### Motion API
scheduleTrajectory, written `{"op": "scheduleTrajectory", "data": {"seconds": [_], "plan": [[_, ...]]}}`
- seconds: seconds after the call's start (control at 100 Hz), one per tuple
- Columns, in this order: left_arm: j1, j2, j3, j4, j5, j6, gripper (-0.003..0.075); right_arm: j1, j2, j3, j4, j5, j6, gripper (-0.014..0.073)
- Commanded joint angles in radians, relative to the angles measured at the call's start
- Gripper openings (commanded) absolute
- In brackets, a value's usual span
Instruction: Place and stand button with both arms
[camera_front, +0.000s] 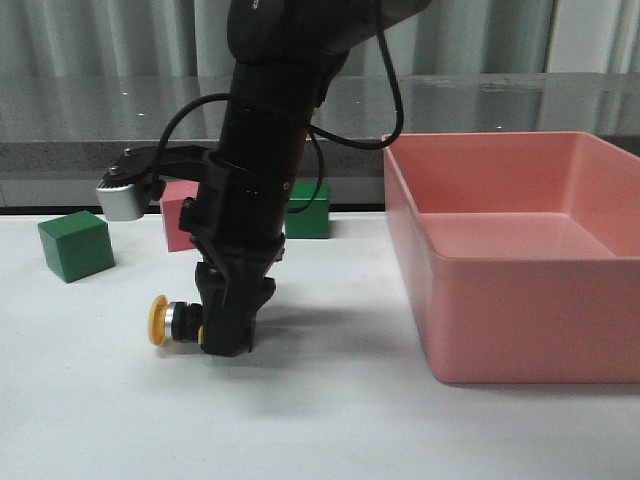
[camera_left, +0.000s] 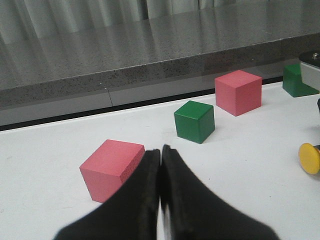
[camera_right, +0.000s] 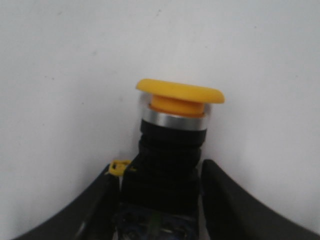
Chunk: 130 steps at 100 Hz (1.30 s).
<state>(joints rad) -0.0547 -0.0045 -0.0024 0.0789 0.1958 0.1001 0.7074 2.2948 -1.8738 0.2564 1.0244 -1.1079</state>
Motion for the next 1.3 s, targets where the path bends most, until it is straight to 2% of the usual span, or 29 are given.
{"op": "scheduleTrajectory", "data": {"seconds": [0.0,0.07,0.12,0.35,0.5,0.55,0.62,0.67,0.79,0.85,0.98,1.12,1.29], "plan": [[-0.001,-0.031,0.046,-0.004,-0.082,-0.01,-0.0019,-0.003,-0.066,-0.029,0.019,-0.001,0.002,0.0446],[-0.001,-0.031,0.046,-0.004,-0.082,-0.01,-0.0019,-0.003,-0.066,-0.029,0.019,-0.008,0.019,0.0566],[-0.001,-0.031,0.046,-0.004,-0.082,-0.01,-0.0019,-0.003,-0.066,-0.03,0.019,-0.012,0.031,0.0612],[-0.001,-0.031,0.046,-0.004,-0.082,-0.01,-0.0019,-0.007,-0.119,-0.038,0.019,0.001,0.084,0.0597],[-0.001,-0.031,0.046,-0.004,-0.082,-0.01,-0.0019,-0.026,-0.193,-0.122,0.015,0.138,0.192,0.0581],[-0.001,-0.031,0.046,-0.004,-0.082,-0.01,-0.0019,-0.038,-0.22,-0.169,0.008,0.193,0.237,0.0546],[-0.001,-0.031,0.046,-0.004,-0.082,-0.01,-0.0019,-0.065,-0.259,-0.224,-0.003,0.252,0.305,0.0448],[-0.001,-0.031,0.046,-0.004,-0.082,-0.01,-0.0019,-0.089,-0.288,-0.257,-0.012,0.276,0.351,0.0344],[-0.001,-0.031,0.046,-0.004,-0.082,-0.01,-0.0019,-0.173,-0.356,-0.297,-0.015,0.3,0.442,0.0008],[-0.001,-0.031,0.046,-0.004,-0.082,-0.01,-0.0019,-0.225,-0.389,-0.297,-0.015,0.305,0.475,-0.0131],[-0.001,-0.031,0.046,-0.004,-0.082,-0.01,-0.002,-0.33,-0.448,-0.296,-0.015,0.305,0.576,-0.0113],[-0.001,-0.031,0.046,-0.004,-0.082,-0.01,-0.0019,-0.424,-0.512,-0.289,-0.014,0.295,0.6,-0.0113],[-0.001,-0.031,0.046,-0.004,-0.082,-0.01,-0.0019,-0.488,-0.647,-0.164,-0.013,0.16,0.601,-0.0113]]}}
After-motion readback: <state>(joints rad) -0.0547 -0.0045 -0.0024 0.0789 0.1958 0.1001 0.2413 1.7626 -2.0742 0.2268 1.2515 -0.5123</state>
